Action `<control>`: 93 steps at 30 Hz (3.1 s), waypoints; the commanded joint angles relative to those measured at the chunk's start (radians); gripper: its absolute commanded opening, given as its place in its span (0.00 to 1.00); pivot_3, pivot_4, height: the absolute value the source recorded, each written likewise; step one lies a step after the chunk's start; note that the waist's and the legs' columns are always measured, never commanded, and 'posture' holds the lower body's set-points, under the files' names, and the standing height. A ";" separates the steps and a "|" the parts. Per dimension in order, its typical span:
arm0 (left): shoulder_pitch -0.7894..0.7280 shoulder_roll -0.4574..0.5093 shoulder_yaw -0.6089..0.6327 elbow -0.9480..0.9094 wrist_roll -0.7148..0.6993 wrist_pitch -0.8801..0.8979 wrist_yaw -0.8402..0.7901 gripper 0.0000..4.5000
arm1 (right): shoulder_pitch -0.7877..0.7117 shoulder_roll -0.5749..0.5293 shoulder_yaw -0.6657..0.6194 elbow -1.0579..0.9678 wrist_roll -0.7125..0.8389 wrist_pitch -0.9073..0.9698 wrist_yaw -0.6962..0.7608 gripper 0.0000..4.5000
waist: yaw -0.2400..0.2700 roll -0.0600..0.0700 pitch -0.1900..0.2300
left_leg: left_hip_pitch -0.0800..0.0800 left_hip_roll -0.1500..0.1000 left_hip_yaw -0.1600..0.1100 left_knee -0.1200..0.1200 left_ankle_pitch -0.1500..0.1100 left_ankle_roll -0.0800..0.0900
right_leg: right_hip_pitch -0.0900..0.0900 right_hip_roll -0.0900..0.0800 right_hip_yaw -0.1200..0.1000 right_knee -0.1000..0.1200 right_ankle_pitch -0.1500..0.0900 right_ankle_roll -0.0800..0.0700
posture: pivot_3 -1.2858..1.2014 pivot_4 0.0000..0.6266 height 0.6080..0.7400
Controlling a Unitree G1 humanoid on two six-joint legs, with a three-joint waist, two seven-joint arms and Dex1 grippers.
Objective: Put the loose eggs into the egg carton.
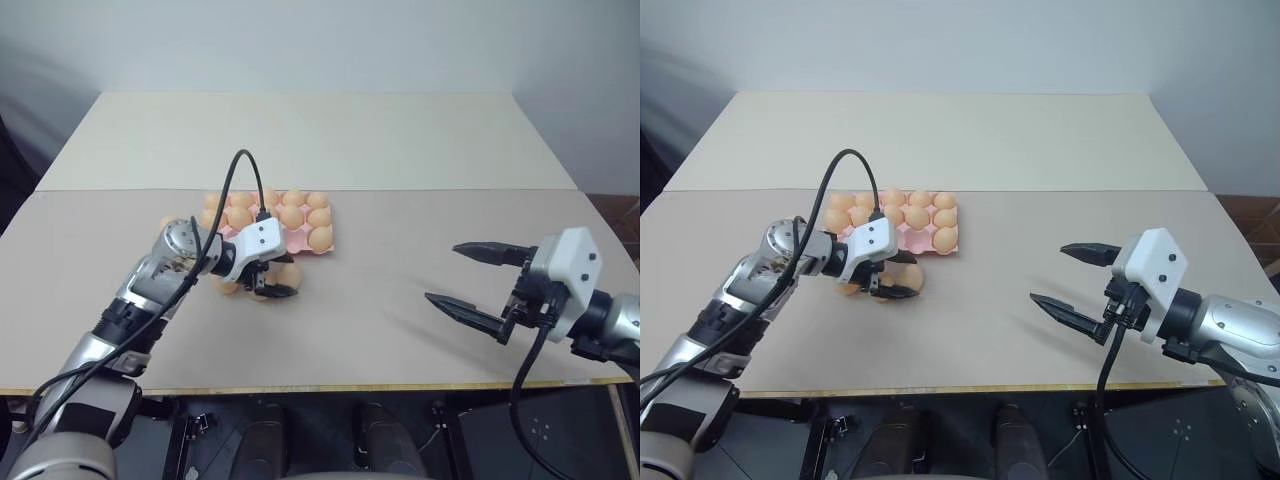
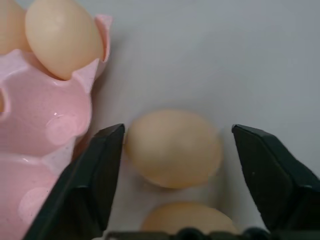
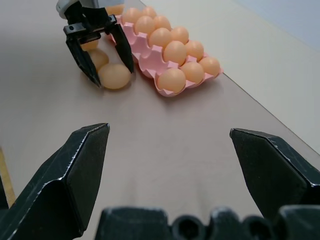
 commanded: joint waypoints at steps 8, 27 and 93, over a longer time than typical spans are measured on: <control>-0.004 0.026 0.057 -0.033 -0.011 -0.038 -0.036 0.41 | -0.002 0.014 -0.037 -0.027 0.024 -0.006 -0.036 1.00 | -0.001 0.000 0.000 | 0.000 0.000 0.000 0.000 0.000 0.000 | 0.000 0.000 0.000 0.001 0.000 0.000 | 0.52 0.24 1.00; 0.085 0.234 0.397 0.028 -0.131 0.070 0.083 0.41 | -0.086 0.019 0.035 0.023 0.017 -0.019 -0.033 1.00 | -0.010 0.000 0.000 | 0.002 0.000 0.000 0.000 0.000 0.000 | 0.000 0.000 0.000 0.001 0.000 0.000 | 0.52 0.24 1.00; 0.768 0.179 0.891 -0.469 -0.548 0.077 0.079 1.00 | -0.133 -0.029 0.015 0.121 0.036 -0.031 0.117 1.00 | 0.000 -0.003 -0.001 | 0.002 0.001 0.002 0.000 0.000 0.000 | 0.000 -0.002 0.000 0.001 -0.003 -0.005 | 0.52 0.24 1.00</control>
